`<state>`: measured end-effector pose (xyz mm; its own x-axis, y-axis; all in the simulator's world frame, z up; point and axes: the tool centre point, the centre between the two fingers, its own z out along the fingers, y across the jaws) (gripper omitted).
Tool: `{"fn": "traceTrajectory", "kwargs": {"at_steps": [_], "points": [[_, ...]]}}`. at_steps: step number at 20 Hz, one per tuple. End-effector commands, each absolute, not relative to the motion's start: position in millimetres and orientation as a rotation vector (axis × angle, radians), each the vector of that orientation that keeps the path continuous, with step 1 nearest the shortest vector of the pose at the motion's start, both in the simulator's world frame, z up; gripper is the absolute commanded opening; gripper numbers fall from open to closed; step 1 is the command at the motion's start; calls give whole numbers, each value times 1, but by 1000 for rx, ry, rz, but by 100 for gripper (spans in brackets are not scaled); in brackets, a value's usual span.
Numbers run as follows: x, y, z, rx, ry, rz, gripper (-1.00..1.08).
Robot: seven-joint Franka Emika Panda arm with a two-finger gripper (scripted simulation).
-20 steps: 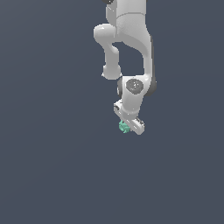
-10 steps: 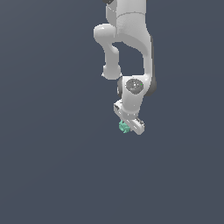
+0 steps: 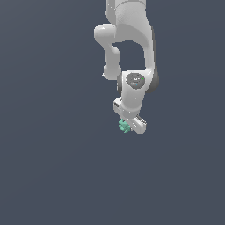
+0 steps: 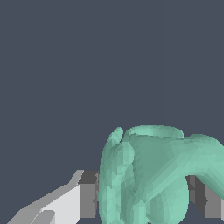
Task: Pick up the object and move it to a goal position.
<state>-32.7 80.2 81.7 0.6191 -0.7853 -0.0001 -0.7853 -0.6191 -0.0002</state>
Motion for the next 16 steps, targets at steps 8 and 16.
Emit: {"fn": "traceTrajectory", "kwargs": {"at_steps": [8, 16], "points": [[-5, 66, 161, -2826, 1372, -1, -100], [24, 53, 240, -2826, 1373, -2, -100]]}}
